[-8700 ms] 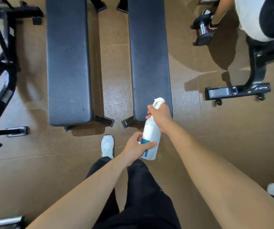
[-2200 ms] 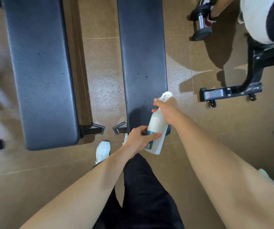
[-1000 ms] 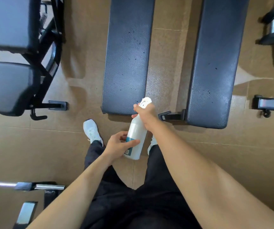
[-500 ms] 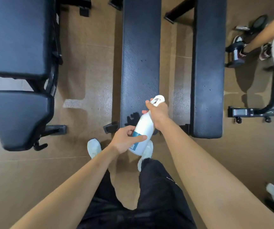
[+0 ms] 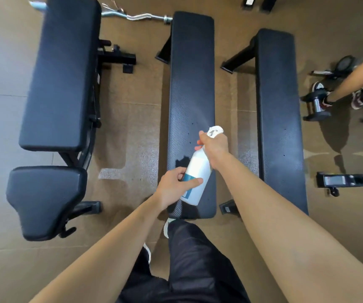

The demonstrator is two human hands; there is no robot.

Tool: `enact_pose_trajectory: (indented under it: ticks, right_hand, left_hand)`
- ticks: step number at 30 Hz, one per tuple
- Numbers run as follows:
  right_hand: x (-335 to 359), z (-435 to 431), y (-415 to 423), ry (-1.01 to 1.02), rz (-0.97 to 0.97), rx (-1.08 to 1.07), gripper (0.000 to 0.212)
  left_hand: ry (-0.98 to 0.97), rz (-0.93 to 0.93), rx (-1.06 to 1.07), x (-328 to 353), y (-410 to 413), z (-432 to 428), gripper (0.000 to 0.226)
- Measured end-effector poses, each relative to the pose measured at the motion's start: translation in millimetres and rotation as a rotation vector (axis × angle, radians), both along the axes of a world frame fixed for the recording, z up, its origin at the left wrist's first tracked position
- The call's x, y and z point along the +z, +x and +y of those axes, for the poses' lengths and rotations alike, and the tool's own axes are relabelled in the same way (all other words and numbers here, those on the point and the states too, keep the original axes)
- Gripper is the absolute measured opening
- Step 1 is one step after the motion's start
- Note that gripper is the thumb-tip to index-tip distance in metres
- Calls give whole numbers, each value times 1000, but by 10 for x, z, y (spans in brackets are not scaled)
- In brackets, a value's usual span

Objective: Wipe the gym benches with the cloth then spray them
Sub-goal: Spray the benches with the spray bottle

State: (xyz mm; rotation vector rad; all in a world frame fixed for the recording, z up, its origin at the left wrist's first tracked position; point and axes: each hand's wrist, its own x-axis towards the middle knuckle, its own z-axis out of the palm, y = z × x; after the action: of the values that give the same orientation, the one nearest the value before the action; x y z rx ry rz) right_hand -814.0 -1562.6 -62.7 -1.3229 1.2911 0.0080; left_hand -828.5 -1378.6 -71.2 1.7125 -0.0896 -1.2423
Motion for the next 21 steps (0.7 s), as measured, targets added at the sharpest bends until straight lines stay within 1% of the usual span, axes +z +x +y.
enact_pose_trajectory:
  ticks: [3, 7, 10, 14, 17, 18, 20, 21]
  right_hand:
    - [45, -265, 216, -21, -10, 24, 23]
    - [158, -600, 490, 30, -74, 91, 16]
    - [197, -814, 742, 33, -86, 100, 15]
    - [195, -1021, 1204, -72, -5, 82, 26]
    - [189, -1177, 1604, -91, 29, 113, 28]
    - [185, -1232, 1755, -80, 24, 133, 25]
    - [183, -1336, 2077, -61, 19, 145, 18]
    - [177, -1390, 2244, -68, 24, 136, 17]
  left_hand:
    - [18, -16, -14, 141, 170, -292, 53]
    - [12, 2, 29, 296, 360, -627, 39]
    - [-30, 29, 51, 316, 575, -807, 37]
    - [-32, 21, 45, 266, 1054, -1064, 43]
    - [-40, 77, 46, 156, 1453, -1227, 45]
    - [-50, 99, 40, 121, 1593, -1279, 51]
    - [-63, 141, 23, 61, 1910, -1381, 69]
    - [-69, 152, 17, 29, 2072, -1436, 73]
